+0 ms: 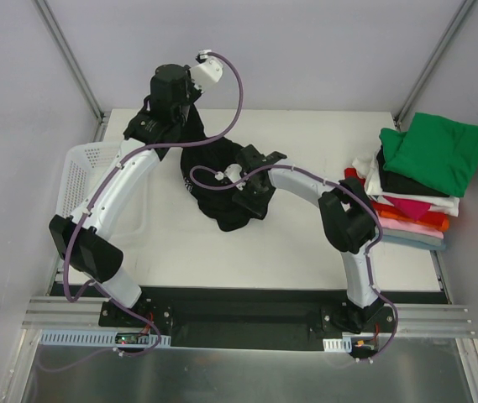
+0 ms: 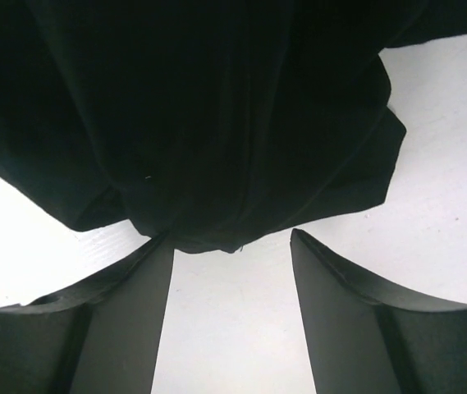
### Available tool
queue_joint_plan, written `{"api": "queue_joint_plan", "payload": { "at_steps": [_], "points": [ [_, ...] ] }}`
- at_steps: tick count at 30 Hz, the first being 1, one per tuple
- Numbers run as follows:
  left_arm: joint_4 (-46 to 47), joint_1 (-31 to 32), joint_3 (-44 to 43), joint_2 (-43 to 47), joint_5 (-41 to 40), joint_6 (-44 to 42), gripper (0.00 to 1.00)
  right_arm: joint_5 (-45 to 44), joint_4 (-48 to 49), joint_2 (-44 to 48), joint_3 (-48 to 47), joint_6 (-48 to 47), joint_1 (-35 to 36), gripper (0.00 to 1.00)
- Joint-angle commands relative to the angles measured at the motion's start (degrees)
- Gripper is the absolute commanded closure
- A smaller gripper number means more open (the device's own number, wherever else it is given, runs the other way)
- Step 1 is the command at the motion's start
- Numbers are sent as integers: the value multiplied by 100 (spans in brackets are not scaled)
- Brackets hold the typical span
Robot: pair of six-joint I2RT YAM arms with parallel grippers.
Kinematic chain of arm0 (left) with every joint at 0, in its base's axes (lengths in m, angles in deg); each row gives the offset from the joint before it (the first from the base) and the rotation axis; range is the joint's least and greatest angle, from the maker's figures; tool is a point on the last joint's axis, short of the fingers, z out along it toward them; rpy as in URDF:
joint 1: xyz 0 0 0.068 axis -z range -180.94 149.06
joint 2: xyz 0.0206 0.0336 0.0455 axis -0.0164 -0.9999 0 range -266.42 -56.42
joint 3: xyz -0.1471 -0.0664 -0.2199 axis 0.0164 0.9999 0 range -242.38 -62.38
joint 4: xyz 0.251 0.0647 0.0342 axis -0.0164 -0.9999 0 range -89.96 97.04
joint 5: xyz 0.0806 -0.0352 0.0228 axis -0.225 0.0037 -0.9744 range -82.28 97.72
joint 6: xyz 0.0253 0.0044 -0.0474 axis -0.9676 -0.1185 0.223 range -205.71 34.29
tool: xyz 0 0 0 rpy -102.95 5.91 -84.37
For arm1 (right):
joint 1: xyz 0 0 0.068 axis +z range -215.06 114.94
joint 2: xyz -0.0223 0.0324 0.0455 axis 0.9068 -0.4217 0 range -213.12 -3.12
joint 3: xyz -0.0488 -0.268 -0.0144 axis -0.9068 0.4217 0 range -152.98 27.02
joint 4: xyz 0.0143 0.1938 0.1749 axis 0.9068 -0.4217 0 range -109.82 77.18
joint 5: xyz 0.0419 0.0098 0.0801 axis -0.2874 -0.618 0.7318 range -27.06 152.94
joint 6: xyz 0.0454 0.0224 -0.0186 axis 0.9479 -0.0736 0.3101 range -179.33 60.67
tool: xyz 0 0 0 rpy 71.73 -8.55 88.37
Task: Fold and stack the t-shirts
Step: Flatten the tshirt out
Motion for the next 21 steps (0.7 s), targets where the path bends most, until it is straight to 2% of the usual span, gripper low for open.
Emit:
{"api": "queue_joint_plan", "payload": {
  "at_steps": [1, 4, 17, 21],
  "points": [
    [320, -71, 94, 119, -139, -77, 100, 474, 67, -18, -42, -128, -63, 39],
    [337, -97, 129, 128, -148, -68, 100, 491, 49, -44, -33, -145, -63, 44],
    [416, -132, 349, 224, -156, -68, 100, 711, 58, -1, 292, -198, -116, 48],
    [425, -132, 384, 251, -156, -68, 100, 755, 58, -1, 345, -233, -151, 54]
  ]
}}
